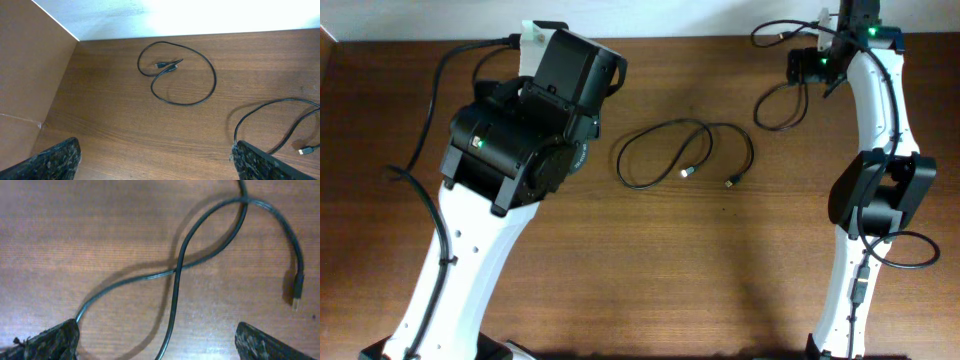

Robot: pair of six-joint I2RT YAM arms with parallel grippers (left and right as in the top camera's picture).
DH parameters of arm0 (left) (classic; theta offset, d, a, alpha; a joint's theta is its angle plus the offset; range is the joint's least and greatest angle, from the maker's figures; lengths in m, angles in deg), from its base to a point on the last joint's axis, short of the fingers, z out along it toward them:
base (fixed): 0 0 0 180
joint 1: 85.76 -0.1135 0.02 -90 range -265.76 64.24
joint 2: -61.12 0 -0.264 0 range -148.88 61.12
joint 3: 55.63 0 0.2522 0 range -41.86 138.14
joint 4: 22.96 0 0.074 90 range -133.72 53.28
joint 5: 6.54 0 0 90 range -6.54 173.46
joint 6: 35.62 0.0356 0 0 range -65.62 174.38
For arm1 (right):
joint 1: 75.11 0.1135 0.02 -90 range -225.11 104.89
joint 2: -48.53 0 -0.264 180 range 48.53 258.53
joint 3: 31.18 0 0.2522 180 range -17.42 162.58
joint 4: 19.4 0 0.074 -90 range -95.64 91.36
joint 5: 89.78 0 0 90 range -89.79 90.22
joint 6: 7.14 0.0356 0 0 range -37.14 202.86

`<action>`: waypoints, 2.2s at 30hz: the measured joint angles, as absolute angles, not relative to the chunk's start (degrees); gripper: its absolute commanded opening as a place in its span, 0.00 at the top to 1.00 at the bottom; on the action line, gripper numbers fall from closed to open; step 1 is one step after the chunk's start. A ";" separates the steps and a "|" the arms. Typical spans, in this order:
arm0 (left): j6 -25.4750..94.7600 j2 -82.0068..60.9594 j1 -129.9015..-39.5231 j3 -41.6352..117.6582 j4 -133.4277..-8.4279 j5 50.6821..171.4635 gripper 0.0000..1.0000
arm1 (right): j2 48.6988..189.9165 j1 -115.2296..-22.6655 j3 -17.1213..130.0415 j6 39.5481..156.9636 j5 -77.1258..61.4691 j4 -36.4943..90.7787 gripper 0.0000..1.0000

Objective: Untangle cables

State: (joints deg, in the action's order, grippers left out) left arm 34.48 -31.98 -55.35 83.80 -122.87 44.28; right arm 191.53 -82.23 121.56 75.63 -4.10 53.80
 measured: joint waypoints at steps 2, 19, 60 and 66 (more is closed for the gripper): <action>34.48 -31.98 -55.35 83.80 -122.87 44.28 0.01 | 191.53 -82.09 121.56 75.61 -4.10 56.05 0.03; 35.44 -31.98 -55.35 83.80 -122.94 44.30 0.01 | 175.08 -69.24 121.93 74.98 -5.19 68.20 0.01; 35.55 -31.98 -55.35 83.80 -124.58 46.03 0.01 | 184.06 -59.78 108.86 66.30 -4.32 66.10 0.01; 35.55 -31.98 -55.35 83.80 -124.58 46.03 0.01 | 184.15 -59.78 106.09 48.49 -3.64 64.75 0.01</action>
State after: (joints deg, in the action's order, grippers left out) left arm 35.55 -31.98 -55.35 83.80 -124.58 46.03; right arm 184.15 -59.78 106.09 48.49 -3.64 64.75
